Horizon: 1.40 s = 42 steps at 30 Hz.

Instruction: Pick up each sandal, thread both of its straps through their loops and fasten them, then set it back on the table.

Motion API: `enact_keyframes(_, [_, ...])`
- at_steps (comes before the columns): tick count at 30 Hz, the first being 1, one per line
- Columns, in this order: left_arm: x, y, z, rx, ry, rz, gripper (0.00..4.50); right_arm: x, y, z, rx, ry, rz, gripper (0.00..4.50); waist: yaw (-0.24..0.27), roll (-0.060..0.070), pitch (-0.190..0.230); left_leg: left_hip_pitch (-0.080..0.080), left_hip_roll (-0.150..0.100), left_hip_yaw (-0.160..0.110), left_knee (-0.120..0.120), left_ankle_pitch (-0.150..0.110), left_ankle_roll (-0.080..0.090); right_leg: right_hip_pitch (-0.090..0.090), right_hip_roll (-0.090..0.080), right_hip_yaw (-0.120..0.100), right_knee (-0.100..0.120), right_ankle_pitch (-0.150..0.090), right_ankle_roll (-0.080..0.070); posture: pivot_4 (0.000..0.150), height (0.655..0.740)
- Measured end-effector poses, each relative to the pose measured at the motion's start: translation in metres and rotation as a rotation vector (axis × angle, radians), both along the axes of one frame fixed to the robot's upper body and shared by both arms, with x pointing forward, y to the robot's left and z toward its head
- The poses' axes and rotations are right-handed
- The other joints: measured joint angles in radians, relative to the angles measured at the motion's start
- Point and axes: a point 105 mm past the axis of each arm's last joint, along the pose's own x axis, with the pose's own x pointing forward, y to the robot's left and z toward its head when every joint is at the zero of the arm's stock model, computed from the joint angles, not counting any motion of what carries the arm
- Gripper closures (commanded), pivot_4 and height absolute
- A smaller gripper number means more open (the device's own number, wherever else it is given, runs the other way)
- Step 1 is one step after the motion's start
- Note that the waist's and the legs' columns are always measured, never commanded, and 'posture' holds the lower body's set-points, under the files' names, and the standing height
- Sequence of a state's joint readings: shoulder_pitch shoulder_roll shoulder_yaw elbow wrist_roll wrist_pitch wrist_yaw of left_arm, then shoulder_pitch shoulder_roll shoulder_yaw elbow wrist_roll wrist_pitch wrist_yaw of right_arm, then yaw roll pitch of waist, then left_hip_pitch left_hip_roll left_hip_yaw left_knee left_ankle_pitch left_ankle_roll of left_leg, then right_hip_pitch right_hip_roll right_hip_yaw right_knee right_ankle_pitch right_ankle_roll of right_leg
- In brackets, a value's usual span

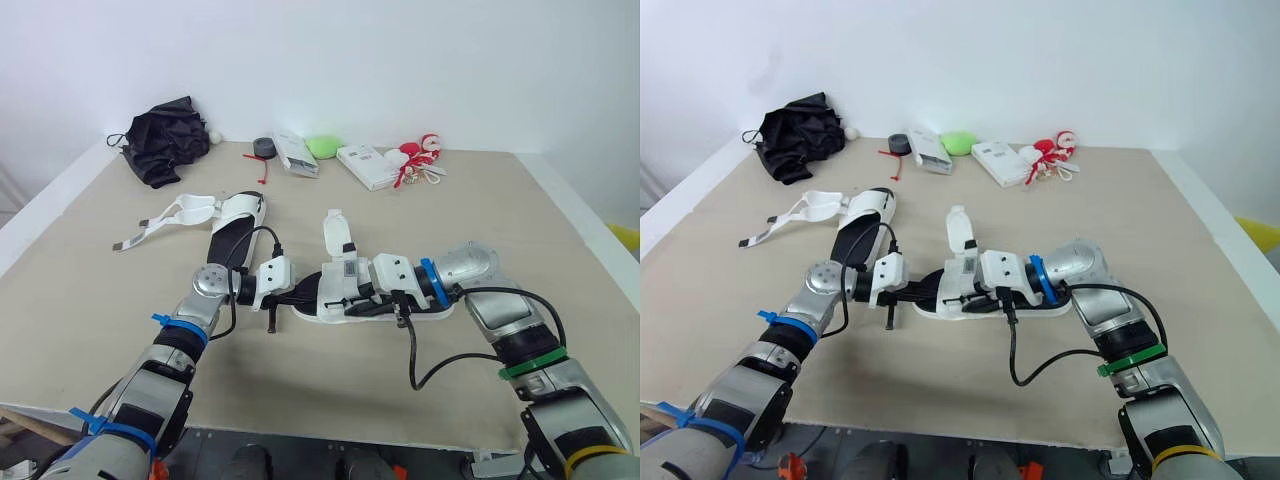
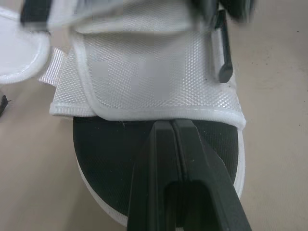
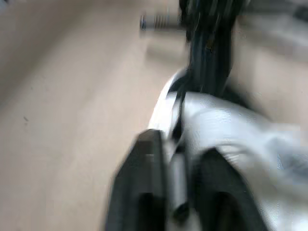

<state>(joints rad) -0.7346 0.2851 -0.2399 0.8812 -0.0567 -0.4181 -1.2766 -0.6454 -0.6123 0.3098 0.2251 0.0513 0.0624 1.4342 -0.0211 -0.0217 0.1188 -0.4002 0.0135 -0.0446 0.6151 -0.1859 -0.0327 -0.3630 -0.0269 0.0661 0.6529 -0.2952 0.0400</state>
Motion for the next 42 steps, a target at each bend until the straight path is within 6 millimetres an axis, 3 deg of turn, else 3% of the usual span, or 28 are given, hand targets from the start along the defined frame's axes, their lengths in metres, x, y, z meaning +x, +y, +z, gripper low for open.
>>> enact_keyframes(3, [0.0, 0.0, 0.0, 0.001, 0.001, -0.004, 4.5, -0.003, -0.01, -0.001, -0.031, 0.045, -0.003, 0.65, 0.0, 0.0, 0.0, 0.0, 0.0, 0.0, 0.0, 0.0, 0.002, 0.0, -0.001, 0.0, 0.0, 0.0, 0.0, 0.15, 0.74])
enact_keyframes(5, [0.0, 0.0, 0.0, 0.001, 0.001, -0.004, 4.5, -0.005, -0.012, 0.0, -0.024, 0.08, -0.004, 0.03, 0.0, 0.0, 0.0, 0.0, 0.0, 0.0, 0.0, 0.0, 0.002, 0.0, -0.001, -0.001, 0.0, 0.0, 0.0, 0.15, 0.74])
enact_keyframes(8, [0.0, 0.0, 0.0, 0.002, 0.0, -0.002, 4.5, -0.006, -0.013, 0.007, 0.024, 0.173, -0.025, 0.03, 0.0, 0.001, 0.002, 0.0, 0.0, 0.0, 0.0, -0.001, 0.002, 0.0, -0.002, -0.001, 0.0, 0.0, 0.0, 0.15, 0.74])
enact_keyframes(15, [0.0, 0.0, 0.001, 0.002, 0.0, -0.008, 4.5, 0.01, -0.011, 0.085, 0.38, 0.459, -0.149, 0.03, 0.0, 0.004, 0.003, 0.0, 0.0, 0.0, -0.004, -0.001, 0.002, -0.001, -0.012, -0.01, -0.001, 0.001, -0.001, 0.15, 0.74])
enact_keyframes(17, [-0.001, -0.001, 0.001, 0.003, 0.001, -0.014, 4.5, 0.011, -0.015, 0.093, 0.424, 0.496, -0.159, 0.03, 0.001, 0.003, 0.001, 0.0, 0.0, 0.0, -0.007, -0.001, 0.002, -0.001, -0.013, -0.014, -0.002, 0.0, -0.002, 0.15, 0.74])
enact_keyframes(22, [-0.001, 0.0, 0.001, 0.006, 0.001, -0.015, 4.5, 0.021, -0.017, 0.093, 0.451, 0.512, -0.237, 0.03, 0.0, 0.004, 0.002, 0.0, -0.002, 0.0, -0.01, 0.0, 0.003, -0.001, -0.012, -0.014, -0.003, 0.0, -0.002, 0.15, 0.74])
enact_keyframes(26, [-0.001, 0.0, 0.001, 0.005, 0.0, -0.013, 4.5, 0.04, 0.007, 0.093, 0.444, 0.553, -0.377, 0.03, 0.0, 0.006, 0.002, 0.0, -0.002, 0.0, -0.012, 0.001, 0.005, -0.002, -0.011, -0.014, -0.003, 0.002, -0.002, 0.15, 0.74])
enact_keyframes(32, [-0.001, -0.002, 0.002, 0.002, -0.001, -0.02, 4.5, 0.038, 0.026, 0.089, 0.372, 0.72, -0.496, 0.03, 0.001, 0.006, -0.001, -0.002, -0.002, 0.0, -0.012, 0.002, 0.006, -0.002, -0.013, -0.018, -0.004, 0.002, -0.002, 0.15, 0.74])
enact_keyframes(35, [-0.001, -0.002, 0.002, 0.002, -0.001, -0.019, 4.5, 0.026, 0.036, 0.078, 0.242, 0.741, -0.502, 0.03, 0.001, 0.006, -0.001, -0.002, -0.002, -0.001, -0.012, 0.002, 0.006, -0.002, -0.015, -0.018, -0.004, 0.001, -0.003, 0.15, 0.74])
enact_keyframes(37, [-0.001, -0.002, 0.002, 0.002, -0.001, -0.019, 4.5, 0.024, 0.036, 0.074, 0.208, 0.732, -0.504, 0.03, 0.001, 0.006, -0.001, -0.002, -0.002, -0.001, -0.012, 0.002, 0.006, -0.002, -0.015, -0.019, -0.004, 0.001, -0.003, 0.15, 0.74])
enact_keyframes(40, [-0.001, -0.001, 0.002, 0.0, -0.002, -0.015, 4.5, 0.027, 0.03, 0.046, 0.077, 0.716, -0.55, 0.03, 0.0, 0.005, 0.0, -0.002, -0.002, -0.001, -0.012, 0.001, 0.006, -0.003, -0.014, -0.019, -0.004, 0.001, -0.003, 0.15, 0.74])
enact_keyframes(42, [-0.001, -0.002, 0.002, 0.0, -0.002, -0.015, 4.5, 0.028, 0.029, 0.041, 0.065, 0.719, -0.555, 0.03, 0.0, 0.005, 0.0, -0.002, -0.002, -0.001, -0.012, 0.002, 0.006, -0.003, -0.014, -0.02, -0.004, 0.001, -0.003, 0.15, 0.74])
